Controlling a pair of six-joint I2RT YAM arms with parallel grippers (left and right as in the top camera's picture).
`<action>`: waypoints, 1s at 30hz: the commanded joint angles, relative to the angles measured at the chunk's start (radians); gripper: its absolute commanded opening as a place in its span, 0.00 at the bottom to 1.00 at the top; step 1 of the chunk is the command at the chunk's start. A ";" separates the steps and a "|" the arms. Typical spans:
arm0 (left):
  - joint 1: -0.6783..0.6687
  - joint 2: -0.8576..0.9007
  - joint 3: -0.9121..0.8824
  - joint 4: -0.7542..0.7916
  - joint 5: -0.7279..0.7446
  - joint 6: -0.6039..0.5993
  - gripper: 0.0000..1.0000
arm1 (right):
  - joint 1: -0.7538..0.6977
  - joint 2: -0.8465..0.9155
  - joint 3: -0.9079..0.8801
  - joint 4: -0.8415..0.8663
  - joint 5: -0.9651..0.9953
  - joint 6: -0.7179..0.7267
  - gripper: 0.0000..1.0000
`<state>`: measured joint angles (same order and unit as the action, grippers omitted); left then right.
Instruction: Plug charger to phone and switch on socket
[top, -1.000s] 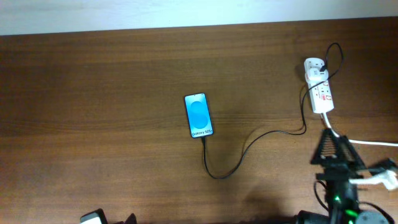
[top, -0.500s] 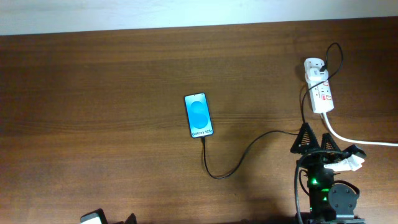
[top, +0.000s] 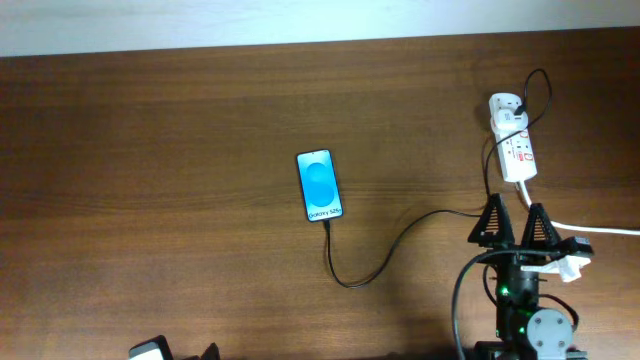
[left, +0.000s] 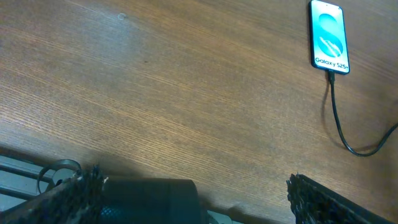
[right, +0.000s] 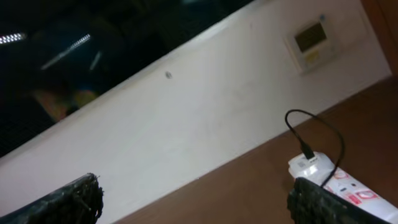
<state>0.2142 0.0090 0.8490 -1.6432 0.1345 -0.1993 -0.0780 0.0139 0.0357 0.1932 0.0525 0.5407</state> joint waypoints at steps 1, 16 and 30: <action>-0.005 -0.002 -0.011 -0.035 0.015 -0.021 0.99 | 0.007 -0.009 -0.030 0.020 0.002 -0.014 0.98; -0.005 -0.002 -0.011 -0.035 0.015 -0.021 0.99 | 0.006 -0.006 -0.030 -0.272 0.001 -0.287 0.98; -0.005 -0.002 -0.011 -0.035 0.015 -0.021 0.99 | 0.006 -0.006 -0.030 -0.272 0.001 -0.287 0.98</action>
<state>0.2142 0.0090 0.8490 -1.6432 0.1345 -0.1993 -0.0776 0.0147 0.0105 -0.0689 0.0521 0.2604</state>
